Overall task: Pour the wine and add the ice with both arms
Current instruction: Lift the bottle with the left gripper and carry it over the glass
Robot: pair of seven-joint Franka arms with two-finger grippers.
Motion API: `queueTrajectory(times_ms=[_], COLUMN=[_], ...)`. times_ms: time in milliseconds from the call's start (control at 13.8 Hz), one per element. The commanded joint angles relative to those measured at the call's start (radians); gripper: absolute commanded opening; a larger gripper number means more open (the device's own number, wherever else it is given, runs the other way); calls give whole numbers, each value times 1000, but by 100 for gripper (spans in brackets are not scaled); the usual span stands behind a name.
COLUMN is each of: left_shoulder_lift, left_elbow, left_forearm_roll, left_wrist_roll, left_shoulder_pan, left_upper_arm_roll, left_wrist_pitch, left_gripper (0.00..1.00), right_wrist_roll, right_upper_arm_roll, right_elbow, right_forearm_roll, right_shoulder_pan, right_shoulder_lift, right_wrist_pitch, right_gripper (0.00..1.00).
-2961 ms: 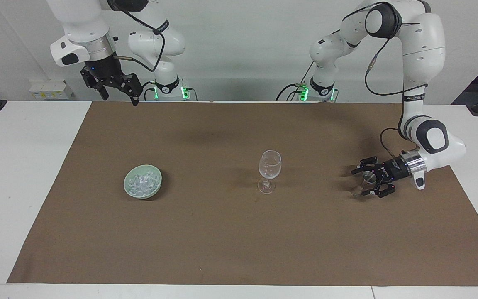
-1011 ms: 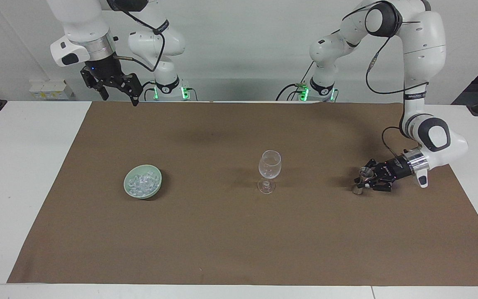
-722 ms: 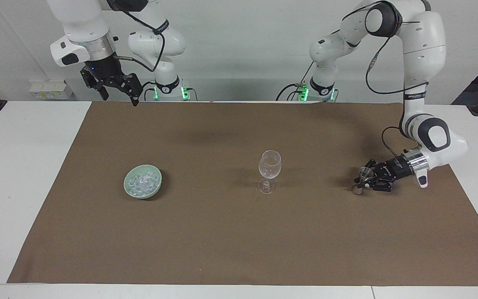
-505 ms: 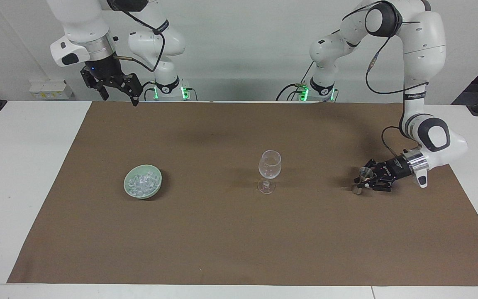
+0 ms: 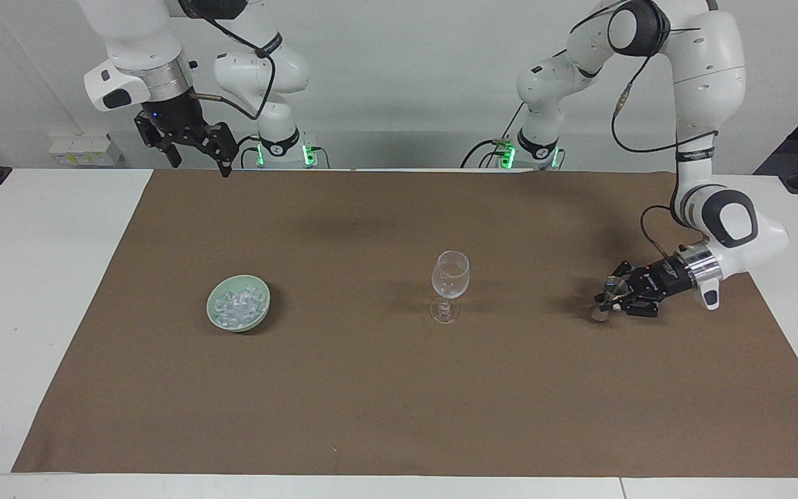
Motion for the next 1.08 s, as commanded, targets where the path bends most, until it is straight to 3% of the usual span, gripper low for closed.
queueTrajectory(times_ms=[0, 1011], left_shoulder_lift=[-82, -268], left_elbow=[-24, 14], left_forearm_roll=[-8, 58], left_wrist_roll=[-97, -507], left_shoulder_pan=[-67, -290], left_upper_arm_roll=[13, 8], left_wrist_pitch=[32, 71], left_gripper=[0, 0], right_wrist_roll=[-29, -29], right_upper_arm_roll=[3, 3], right_elbow=[-13, -13], right_forearm_roll=[25, 25], right_shoulder_pan=[-14, -14], right_shoulder_lift=[-16, -16], right_wrist_pitch=[-5, -5], right_gripper=[100, 100])
